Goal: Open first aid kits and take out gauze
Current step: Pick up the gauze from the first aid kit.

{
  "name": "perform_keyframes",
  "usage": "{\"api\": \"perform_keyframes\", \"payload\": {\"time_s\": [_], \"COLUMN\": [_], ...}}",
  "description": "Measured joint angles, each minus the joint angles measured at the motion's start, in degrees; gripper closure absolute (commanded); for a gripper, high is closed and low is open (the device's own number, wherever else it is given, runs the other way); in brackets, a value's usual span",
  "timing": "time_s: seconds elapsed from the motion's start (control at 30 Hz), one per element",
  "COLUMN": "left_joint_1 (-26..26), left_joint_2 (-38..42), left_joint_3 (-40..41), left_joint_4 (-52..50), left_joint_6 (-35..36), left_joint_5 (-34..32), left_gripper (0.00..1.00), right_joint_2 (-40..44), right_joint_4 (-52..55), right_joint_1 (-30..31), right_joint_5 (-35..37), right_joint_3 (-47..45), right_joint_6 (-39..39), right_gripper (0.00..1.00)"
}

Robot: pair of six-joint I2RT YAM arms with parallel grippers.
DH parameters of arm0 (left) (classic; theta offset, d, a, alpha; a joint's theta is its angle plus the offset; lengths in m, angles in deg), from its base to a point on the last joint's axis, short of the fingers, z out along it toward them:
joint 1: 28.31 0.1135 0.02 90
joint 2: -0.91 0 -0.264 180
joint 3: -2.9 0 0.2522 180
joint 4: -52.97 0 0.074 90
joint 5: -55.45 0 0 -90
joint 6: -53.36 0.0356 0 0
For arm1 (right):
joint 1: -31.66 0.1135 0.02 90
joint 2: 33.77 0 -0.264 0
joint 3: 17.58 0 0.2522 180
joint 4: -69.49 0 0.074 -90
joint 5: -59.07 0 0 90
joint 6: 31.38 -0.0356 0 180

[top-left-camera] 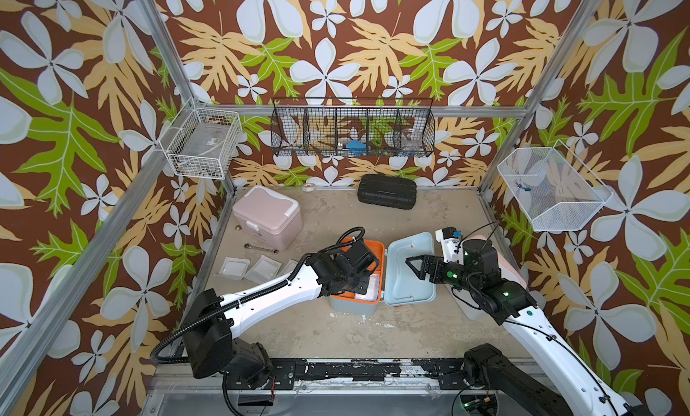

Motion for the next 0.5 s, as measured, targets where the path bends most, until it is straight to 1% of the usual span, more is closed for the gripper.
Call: {"api": "perform_keyframes", "payload": {"time_s": [0.2, 0.5], "left_joint_1": [-0.02, -0.07], "left_joint_2": [0.31, 5.73], "left_joint_3": [-0.96, -3.19], "left_joint_4": [-0.92, -0.79], "left_joint_6": [-0.15, -1.46], "left_joint_5": [-0.37, -0.92], "left_gripper": [1.0, 1.0], "right_joint_2": [0.13, 0.57], "right_joint_4": [0.09, 0.17], "right_joint_1": [0.0, 0.0], "right_joint_5": [0.0, 0.0], "right_joint_3": [0.0, 0.0], "right_joint_6": [0.0, 0.0], "right_gripper": [0.12, 0.12]}}
